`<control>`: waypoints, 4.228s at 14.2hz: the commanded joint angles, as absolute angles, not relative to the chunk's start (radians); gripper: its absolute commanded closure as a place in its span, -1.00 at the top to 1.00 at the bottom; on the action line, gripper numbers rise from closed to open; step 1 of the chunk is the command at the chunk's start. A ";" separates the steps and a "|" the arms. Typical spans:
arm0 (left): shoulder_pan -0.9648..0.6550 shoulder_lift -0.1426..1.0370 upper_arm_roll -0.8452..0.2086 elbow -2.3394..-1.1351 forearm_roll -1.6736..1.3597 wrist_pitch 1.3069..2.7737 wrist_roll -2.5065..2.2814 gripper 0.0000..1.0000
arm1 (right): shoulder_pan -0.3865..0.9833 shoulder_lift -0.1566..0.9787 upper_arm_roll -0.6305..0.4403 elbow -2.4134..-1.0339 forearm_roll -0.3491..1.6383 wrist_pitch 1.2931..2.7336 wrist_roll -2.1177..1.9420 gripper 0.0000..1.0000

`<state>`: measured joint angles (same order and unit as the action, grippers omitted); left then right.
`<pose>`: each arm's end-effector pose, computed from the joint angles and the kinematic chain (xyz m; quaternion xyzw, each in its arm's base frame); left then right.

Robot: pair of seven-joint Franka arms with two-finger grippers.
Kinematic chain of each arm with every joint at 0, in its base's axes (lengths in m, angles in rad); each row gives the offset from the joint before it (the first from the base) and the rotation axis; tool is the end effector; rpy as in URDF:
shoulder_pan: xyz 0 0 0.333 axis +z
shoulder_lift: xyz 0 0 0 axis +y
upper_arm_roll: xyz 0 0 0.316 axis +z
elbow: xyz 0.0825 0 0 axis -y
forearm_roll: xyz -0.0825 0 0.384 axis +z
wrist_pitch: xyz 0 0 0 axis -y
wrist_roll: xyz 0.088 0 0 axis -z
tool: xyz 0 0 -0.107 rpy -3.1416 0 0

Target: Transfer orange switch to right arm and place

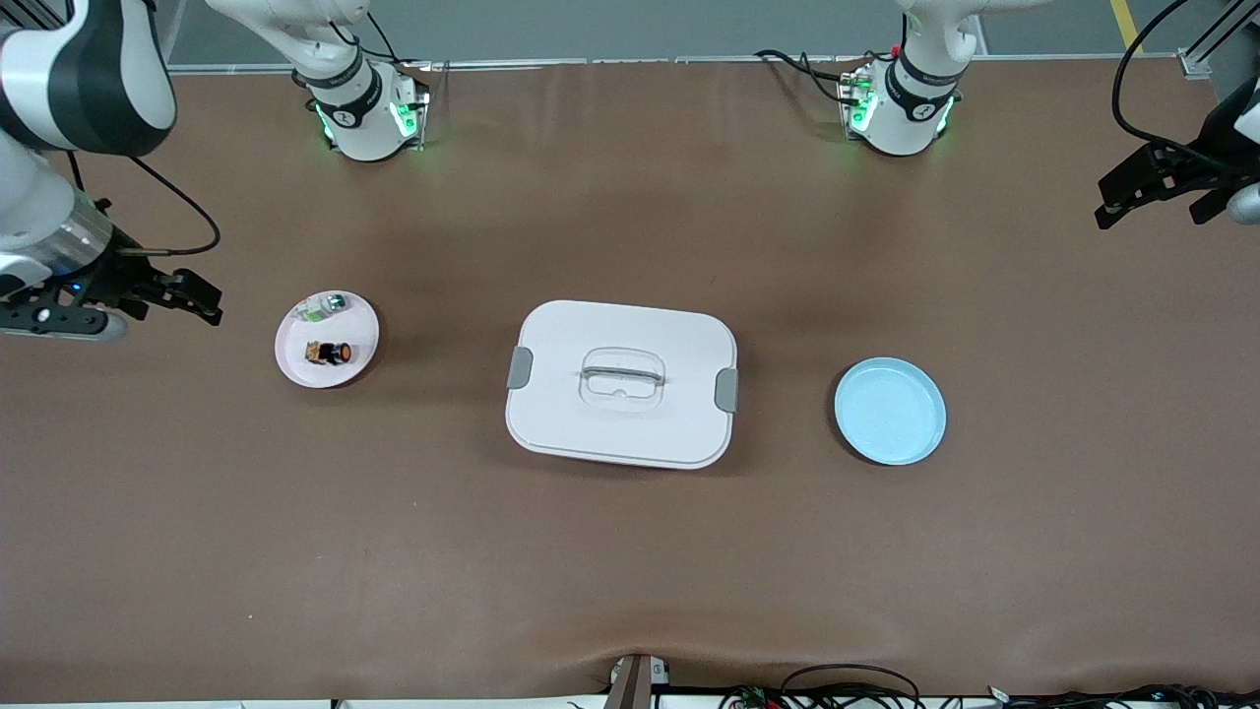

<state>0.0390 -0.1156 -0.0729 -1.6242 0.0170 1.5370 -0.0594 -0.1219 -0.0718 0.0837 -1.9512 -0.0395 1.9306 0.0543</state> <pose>0.5144 -0.0181 0.6580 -0.9997 -0.0133 -0.0146 0.0120 0.5435 -0.0225 0.5136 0.9987 -0.0398 0.0256 0.0215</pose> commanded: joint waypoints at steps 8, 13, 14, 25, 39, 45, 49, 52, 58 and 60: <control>0.055 -0.098 -0.074 -1.585 0.012 1.514 -0.052 1.00 | -0.124 -0.049 0.080 -1.741 -0.021 1.747 0.071 1.00; 0.057 -0.094 -0.074 -1.583 0.018 1.514 -0.048 1.00 | -0.118 -0.049 0.075 -1.720 -0.023 1.738 0.068 1.00; 0.055 -0.094 -0.074 -1.583 0.018 1.514 -0.049 1.00 | -0.111 -0.049 0.072 -1.720 -0.023 1.738 0.067 1.00; 0.055 -0.092 -0.074 -1.583 0.018 1.514 -0.051 1.00 | 0.060 -0.049 -0.109 -1.718 -0.023 1.738 0.069 1.00; 0.058 -0.092 -0.074 -1.583 0.017 1.516 -0.063 1.00 | 0.049 -0.051 -0.112 -1.580 -0.015 1.525 0.060 1.00; 0.066 -0.092 -0.072 -1.583 0.015 1.514 -0.106 1.00 | 0.055 -0.048 -0.110 -1.577 -0.018 1.519 0.055 1.00; 0.067 -0.092 -0.074 -1.583 0.018 1.516 -0.104 1.00 | 0.051 -0.048 -0.109 -1.577 -0.018 1.519 0.058 1.00; 0.066 -0.092 -0.075 -1.583 0.020 1.514 -0.094 1.00 | 0.052 -0.046 -0.109 -1.577 -0.018 1.520 0.058 1.00; 0.054 -0.091 -0.110 -1.585 0.018 1.514 -0.014 1.00 | 0.052 -0.040 -0.110 -1.559 -0.015 1.523 0.058 1.00; 0.052 -0.092 -0.118 -1.585 0.020 1.514 -0.014 1.00 | 0.051 -0.040 -0.110 -1.559 -0.015 1.522 0.057 1.00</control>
<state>0.0517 -0.1027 -0.1076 -1.6105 0.0170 1.5343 -0.0250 0.0462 -0.0591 -0.1045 -1.5928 -0.0254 1.5426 0.0562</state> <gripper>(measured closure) 0.000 0.000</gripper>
